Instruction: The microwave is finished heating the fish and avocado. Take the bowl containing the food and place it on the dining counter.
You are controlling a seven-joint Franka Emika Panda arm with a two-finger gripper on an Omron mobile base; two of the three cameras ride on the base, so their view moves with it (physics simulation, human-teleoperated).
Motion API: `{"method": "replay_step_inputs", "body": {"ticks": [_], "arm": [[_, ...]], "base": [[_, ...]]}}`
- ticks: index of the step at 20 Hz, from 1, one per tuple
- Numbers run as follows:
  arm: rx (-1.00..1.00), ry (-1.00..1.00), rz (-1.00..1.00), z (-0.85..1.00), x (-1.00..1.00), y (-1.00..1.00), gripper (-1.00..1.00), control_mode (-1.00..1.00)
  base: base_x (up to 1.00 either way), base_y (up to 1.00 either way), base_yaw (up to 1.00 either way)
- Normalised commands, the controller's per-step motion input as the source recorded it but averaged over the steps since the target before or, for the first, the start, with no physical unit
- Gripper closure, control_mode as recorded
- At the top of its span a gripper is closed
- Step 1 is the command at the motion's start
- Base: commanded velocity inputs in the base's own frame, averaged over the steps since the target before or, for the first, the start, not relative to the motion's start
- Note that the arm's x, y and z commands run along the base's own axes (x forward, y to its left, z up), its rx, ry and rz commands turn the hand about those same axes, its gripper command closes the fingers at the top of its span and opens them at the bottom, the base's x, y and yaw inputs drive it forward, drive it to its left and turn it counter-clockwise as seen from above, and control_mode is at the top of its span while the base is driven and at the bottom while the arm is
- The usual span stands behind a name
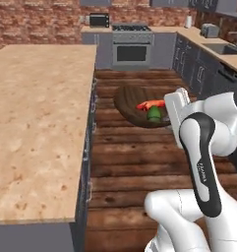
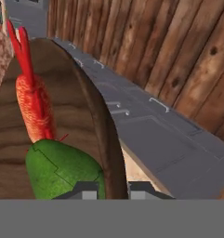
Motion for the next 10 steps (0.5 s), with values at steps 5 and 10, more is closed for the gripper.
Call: {"method": "replay_step_inputs", "body": {"ticks": [5, 10], "arm": [[0.0, 0.0, 0.0, 0.0, 0.0, 0.0, 1.0, 1.0], [0.0, 0.0, 0.0, 0.0, 0.0, 0.0, 1.0, 1.0]], "base": [[0.01, -0.27, 0.7], [0.15, 0.09, 0.59]]}}
